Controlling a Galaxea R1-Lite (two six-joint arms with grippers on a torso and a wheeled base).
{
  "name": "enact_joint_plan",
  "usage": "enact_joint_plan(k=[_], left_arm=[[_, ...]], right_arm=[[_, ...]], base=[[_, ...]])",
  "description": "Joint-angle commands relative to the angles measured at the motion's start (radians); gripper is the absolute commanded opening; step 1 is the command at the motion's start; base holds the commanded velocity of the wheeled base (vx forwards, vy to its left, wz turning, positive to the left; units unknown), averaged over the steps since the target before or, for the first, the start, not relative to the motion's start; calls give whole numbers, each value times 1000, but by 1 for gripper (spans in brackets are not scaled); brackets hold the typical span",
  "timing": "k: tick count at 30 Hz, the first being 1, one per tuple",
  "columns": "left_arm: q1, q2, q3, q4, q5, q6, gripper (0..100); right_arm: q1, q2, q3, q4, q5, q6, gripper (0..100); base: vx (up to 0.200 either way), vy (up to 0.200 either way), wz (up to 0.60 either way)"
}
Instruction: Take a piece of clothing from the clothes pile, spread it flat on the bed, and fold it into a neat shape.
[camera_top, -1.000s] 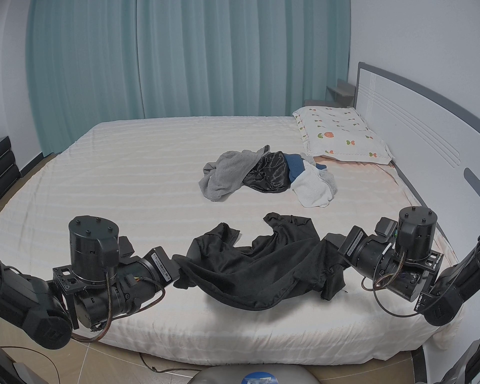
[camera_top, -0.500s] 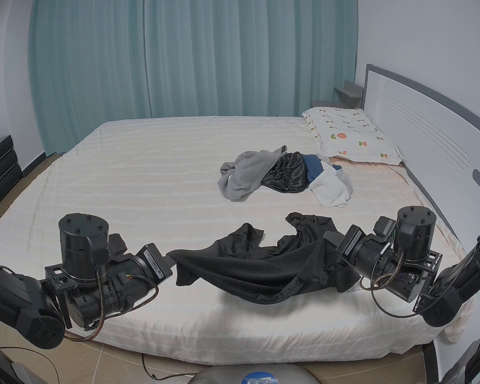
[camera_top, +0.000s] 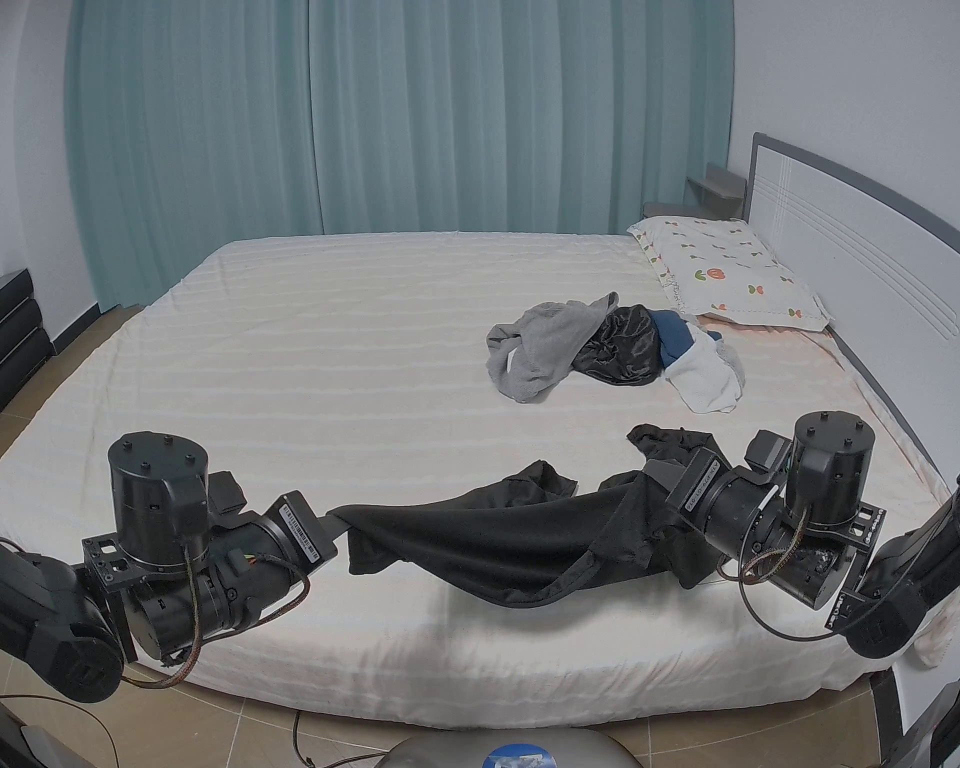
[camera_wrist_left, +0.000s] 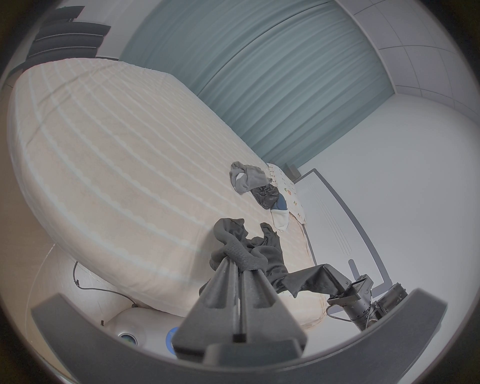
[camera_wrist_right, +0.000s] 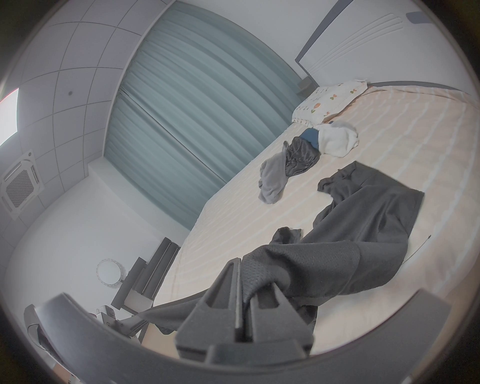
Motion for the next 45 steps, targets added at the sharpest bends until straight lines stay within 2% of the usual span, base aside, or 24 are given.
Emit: enact_joint_plan(k=[1, 23, 45], left_arm=[[0, -5, 1, -1, 1, 0, 0], [6, -44, 22, 10, 1, 0, 0], [45, -67, 24, 8, 4, 5, 0]], right_arm=[[2, 10, -1, 0, 2, 2, 0], [30, 24, -30, -34, -10, -32, 0], [3, 18, -25, -36, -5, -35, 0]], base=[[0, 200, 0], [0, 200, 0], [0, 200, 0]])
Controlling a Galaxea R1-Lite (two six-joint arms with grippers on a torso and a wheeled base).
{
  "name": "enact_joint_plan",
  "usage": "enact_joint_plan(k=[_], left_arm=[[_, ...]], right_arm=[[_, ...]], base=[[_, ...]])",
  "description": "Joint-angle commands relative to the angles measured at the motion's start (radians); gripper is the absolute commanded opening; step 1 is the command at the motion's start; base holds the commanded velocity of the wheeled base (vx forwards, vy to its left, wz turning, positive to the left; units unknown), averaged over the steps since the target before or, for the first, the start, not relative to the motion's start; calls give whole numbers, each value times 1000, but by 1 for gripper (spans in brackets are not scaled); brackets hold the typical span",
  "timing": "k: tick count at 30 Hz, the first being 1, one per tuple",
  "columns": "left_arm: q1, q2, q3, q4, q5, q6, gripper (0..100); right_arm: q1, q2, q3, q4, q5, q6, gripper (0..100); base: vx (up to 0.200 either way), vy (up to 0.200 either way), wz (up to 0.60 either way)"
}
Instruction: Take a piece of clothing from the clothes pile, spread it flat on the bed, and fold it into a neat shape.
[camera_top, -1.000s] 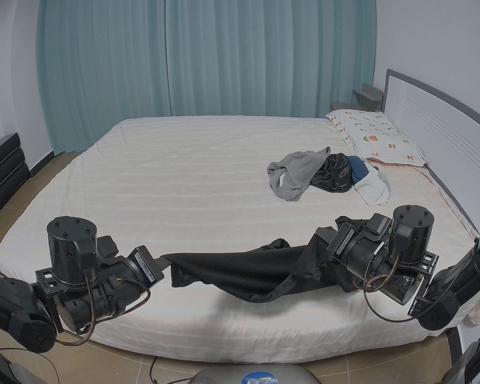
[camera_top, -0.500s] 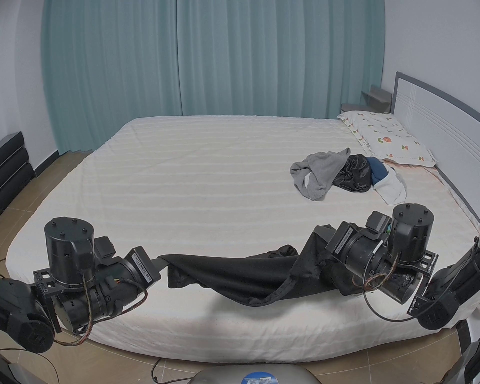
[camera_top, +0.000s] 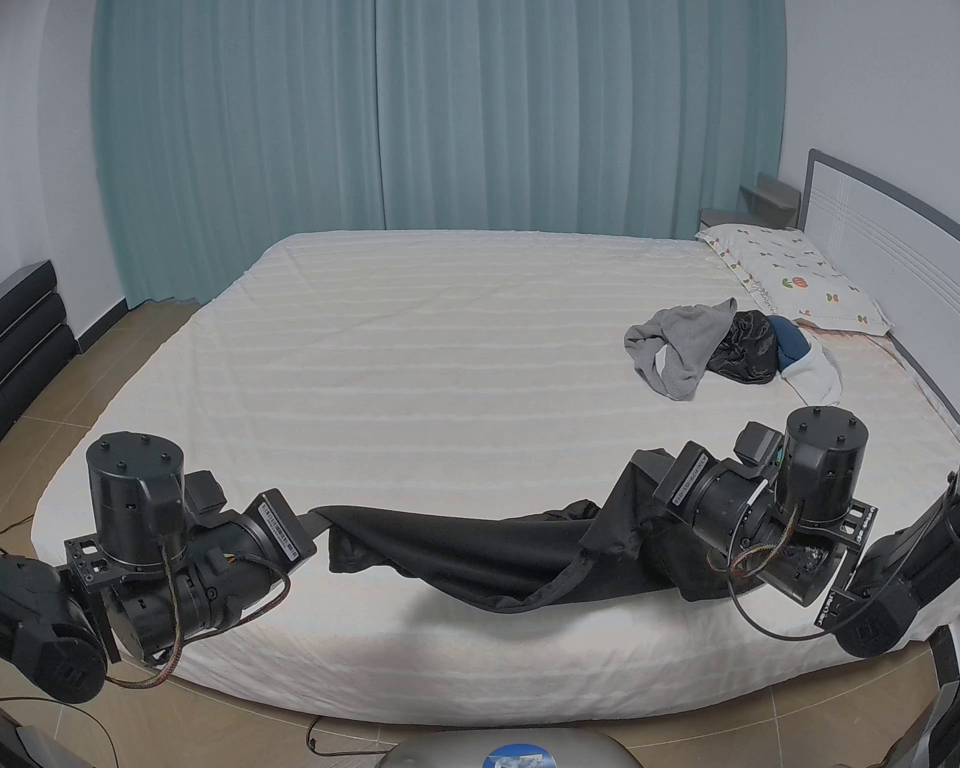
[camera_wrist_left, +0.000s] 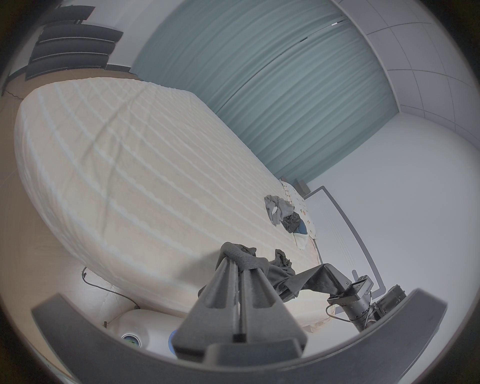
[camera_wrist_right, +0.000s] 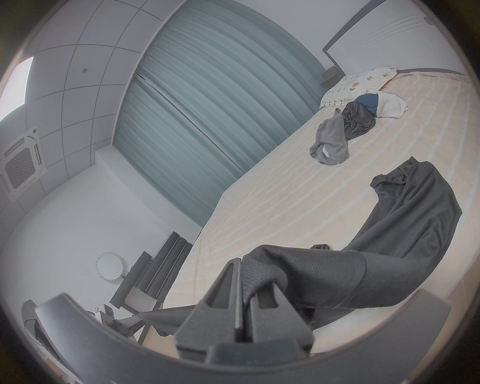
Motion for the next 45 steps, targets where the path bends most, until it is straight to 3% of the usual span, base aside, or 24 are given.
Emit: enact_joint_plan(k=[1, 9, 15, 23, 26, 32, 37, 38, 42, 45], left_arm=[[20, -30, 0, 0, -5, 3, 0], [19, -27, 67, -2, -10, -2, 0], [0, -40, 93, -2, 1, 1, 0], [-44, -211, 127, 33, 29, 7, 0], [-53, -274, 115, 72, 32, 9, 0], [-50, -455, -14, 285, 35, 23, 0], [-35, -515, -124, 408, 35, 41, 0], [-26, -515, -158, 441, 33, 53, 0], [-18, -465, -241, 461, 30, 66, 0], [25, -348, -315, 460, 30, 70, 0]], right_arm=[[-20, -5, 1, 0, 0, -2, 0], [-42, -47, 32, 0, 6, -2, 0], [-53, -91, 67, 2, 6, -2, 0], [-49, -282, 150, 15, 0, -8, 0], [-48, -344, 167, 17, -6, -31, 0], [-63, -598, 168, 66, -4, -143, 0], [-155, -742, 47, 147, 86, -206, 0], [-204, -760, 7, 203, 130, -209, 0], [-318, -722, -103, 310, 242, -191, 0], [-352, -613, -168, 307, 276, -148, 0]], base=[[0, 0, 0], [0, 0, 0], [-200, 0, 0], [-200, 0, 0], [-200, 0, 0], [-33, 0, 0], [0, 0, 0], [0, 0, 0], [0, 0, 0], [0, 0, 0]])
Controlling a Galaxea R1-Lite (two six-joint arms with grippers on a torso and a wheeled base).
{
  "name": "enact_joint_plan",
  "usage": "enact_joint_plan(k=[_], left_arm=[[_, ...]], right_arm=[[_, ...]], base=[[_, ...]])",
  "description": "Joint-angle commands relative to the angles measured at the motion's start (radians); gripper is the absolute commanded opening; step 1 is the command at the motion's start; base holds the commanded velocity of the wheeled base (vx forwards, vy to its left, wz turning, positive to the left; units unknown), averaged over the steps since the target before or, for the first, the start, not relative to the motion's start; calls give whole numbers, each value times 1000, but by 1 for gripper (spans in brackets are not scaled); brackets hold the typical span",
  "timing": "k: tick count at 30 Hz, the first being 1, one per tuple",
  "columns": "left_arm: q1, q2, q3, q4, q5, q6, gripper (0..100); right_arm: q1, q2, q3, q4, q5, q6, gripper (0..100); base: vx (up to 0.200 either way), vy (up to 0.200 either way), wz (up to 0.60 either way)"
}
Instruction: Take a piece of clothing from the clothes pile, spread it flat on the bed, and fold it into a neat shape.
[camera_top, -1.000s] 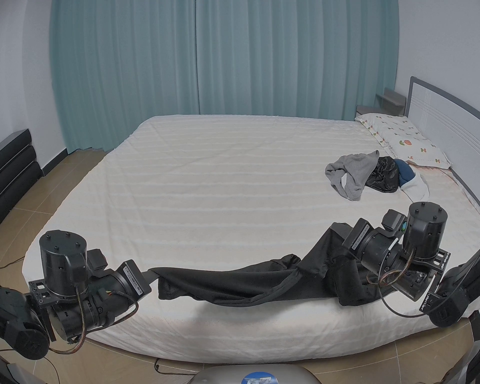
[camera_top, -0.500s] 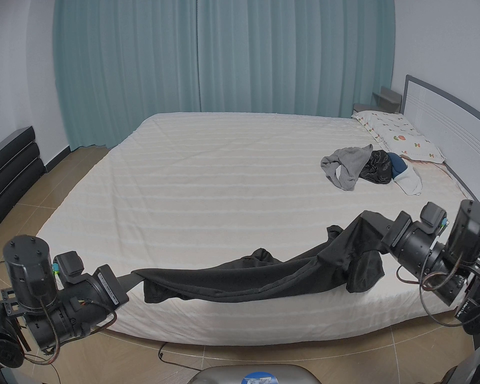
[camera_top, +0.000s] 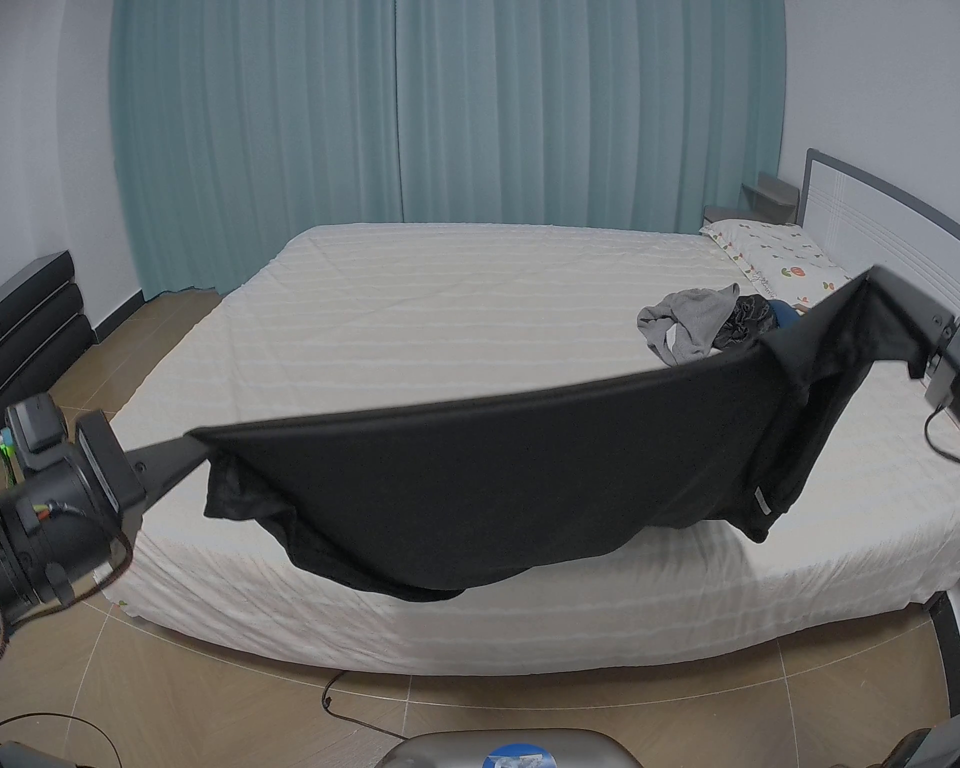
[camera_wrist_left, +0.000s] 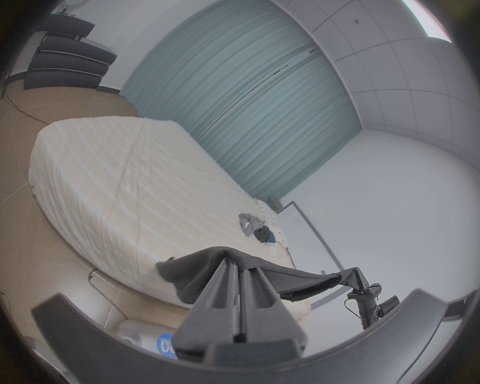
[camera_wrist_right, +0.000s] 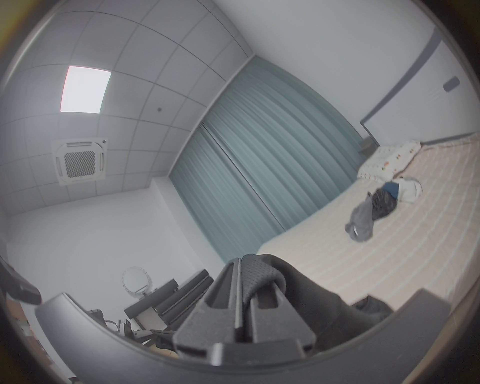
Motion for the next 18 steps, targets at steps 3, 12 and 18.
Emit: enact_joint_plan(k=[3, 12, 18], left_arm=[[115, 241, -227, 18, -8, 19, 0], [161, 538, -413, 6, -2, 19, 0], [173, 685, -510, -80, 3, 48, 0]], right_arm=[[-134, 209, -222, 27, 79, 41, 0], [-129, 563, -377, -181, 41, 15, 0], [-129, 735, -510, -199, -21, 11, 0]], base=[[0, 0, 0], [133, 0, 0], [200, 0, 0]])
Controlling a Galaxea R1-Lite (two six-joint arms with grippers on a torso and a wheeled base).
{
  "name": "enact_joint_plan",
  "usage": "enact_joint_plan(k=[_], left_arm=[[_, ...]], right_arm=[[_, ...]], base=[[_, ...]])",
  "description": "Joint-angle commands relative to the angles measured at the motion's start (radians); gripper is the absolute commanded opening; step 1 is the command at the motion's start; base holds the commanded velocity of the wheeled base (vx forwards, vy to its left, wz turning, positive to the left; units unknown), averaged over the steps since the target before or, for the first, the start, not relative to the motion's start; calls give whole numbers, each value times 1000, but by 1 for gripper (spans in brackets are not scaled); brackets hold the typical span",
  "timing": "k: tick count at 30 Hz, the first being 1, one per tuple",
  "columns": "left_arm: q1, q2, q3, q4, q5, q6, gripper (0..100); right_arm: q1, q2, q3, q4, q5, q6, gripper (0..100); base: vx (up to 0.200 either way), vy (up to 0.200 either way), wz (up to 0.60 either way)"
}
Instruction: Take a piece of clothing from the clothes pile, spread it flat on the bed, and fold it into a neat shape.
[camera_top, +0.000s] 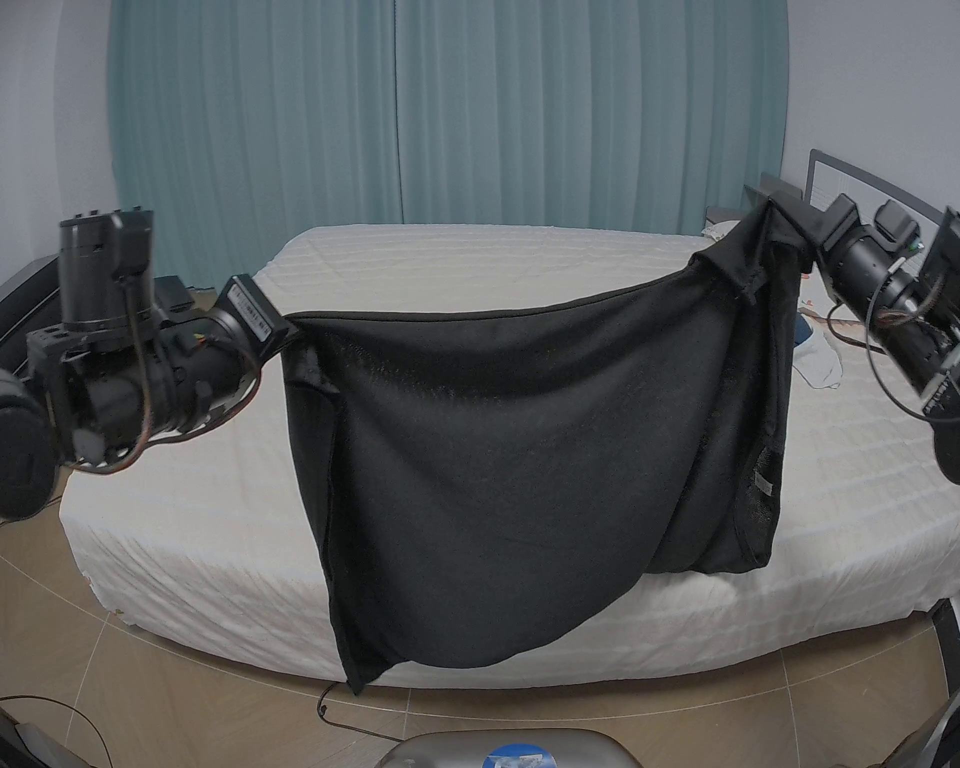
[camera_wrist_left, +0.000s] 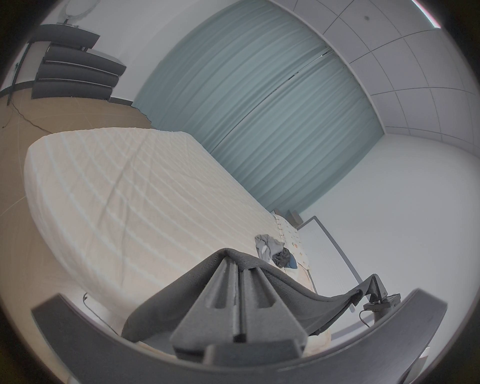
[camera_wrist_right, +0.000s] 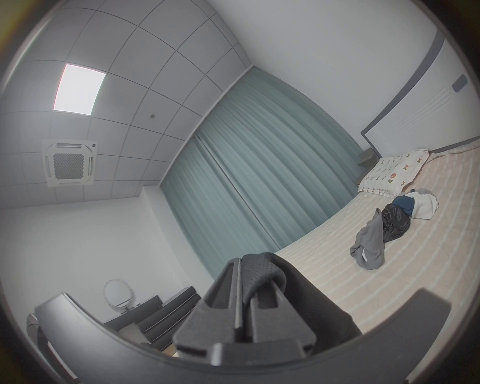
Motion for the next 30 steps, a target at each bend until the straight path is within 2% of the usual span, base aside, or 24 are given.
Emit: enact_joint_plan(k=[1, 4, 7, 9, 21, 30], left_arm=[[32, 241, -131, -62, 4, 41, 0], [37, 287, -177, -67, 10, 59, 0], [35, 354, -248, -65, 65, 58, 0], [35, 406, -281, -64, 76, 58, 0], [52, 684, -416, -64, 75, 44, 0], [106, 758, -554, -58, 75, -42, 0]], right_arm=[[-7, 276, -153, -41, -52, -5, 0], [-7, 322, -179, -40, -60, -7, 0], [-5, 374, -196, -41, -60, -39, 0], [-7, 406, -214, -43, -63, -47, 0], [-19, 604, -295, -43, -93, -60, 0], [-42, 779, -392, -57, -152, -74, 0]], base=[[200, 0, 0], [200, 0, 0], [200, 0, 0], [200, 0, 0], [200, 0, 0], [0, 0, 0]])
